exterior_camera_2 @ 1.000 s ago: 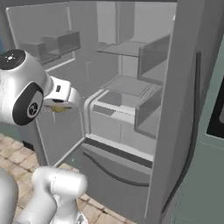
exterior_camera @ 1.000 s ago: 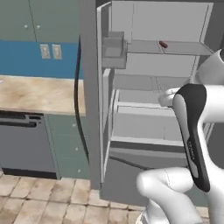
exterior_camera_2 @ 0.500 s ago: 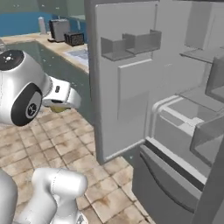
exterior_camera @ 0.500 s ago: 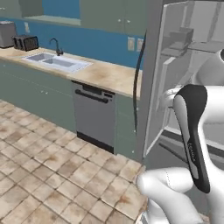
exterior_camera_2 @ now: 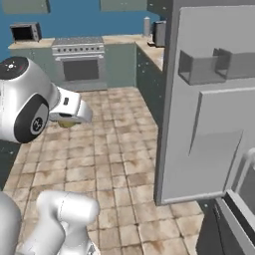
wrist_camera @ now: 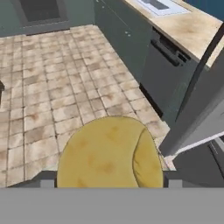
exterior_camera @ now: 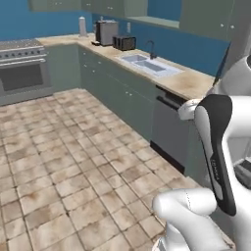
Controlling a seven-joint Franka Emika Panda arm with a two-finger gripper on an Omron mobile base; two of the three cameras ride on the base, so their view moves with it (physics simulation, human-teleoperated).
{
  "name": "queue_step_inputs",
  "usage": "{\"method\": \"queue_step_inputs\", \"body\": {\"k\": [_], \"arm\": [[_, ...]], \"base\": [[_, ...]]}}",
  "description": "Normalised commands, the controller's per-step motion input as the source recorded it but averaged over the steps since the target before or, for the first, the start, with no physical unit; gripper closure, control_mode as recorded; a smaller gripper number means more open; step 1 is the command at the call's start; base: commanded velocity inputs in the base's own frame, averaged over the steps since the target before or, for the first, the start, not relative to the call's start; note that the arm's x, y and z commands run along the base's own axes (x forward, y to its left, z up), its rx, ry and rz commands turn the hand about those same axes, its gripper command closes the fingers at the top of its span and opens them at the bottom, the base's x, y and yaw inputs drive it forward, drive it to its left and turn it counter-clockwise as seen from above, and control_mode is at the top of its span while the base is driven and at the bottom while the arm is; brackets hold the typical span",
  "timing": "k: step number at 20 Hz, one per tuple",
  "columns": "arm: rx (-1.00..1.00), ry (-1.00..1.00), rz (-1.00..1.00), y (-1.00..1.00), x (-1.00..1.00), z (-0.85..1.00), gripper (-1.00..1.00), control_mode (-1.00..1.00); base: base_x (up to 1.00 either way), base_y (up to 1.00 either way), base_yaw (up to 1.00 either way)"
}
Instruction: Retrieve the sausage and cheese from the fridge and place them on the cutting board on the counter.
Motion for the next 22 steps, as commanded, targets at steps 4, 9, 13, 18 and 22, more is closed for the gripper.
{"method": "queue_step_inputs", "body": {"k": [4, 9, 13, 18, 22], "arm": [[0.00, 0.00, 0.00, 0.00, 0.00, 0.00, 1.00, 1.00], [0.00, 0.00, 0.00, 0.00, 0.00, 0.00, 1.00, 1.00], [0.00, 0.00, 0.00, 0.00, 0.00, 0.00, 1.00, 1.00], [0.00, 0.00, 0.00, 0.00, 0.00, 0.00, 1.00, 1.00], [0.00, 0.00, 0.00, 0.00, 0.00, 0.00, 1.00, 1.00]], "base": [[0.01, 0.47, 0.59], [0.15, 0.56, 0.58], [0.34, 0.34, 0.64], [0.47, 0.03, 0.61], [0.25, 0.00, 0.62]]}}
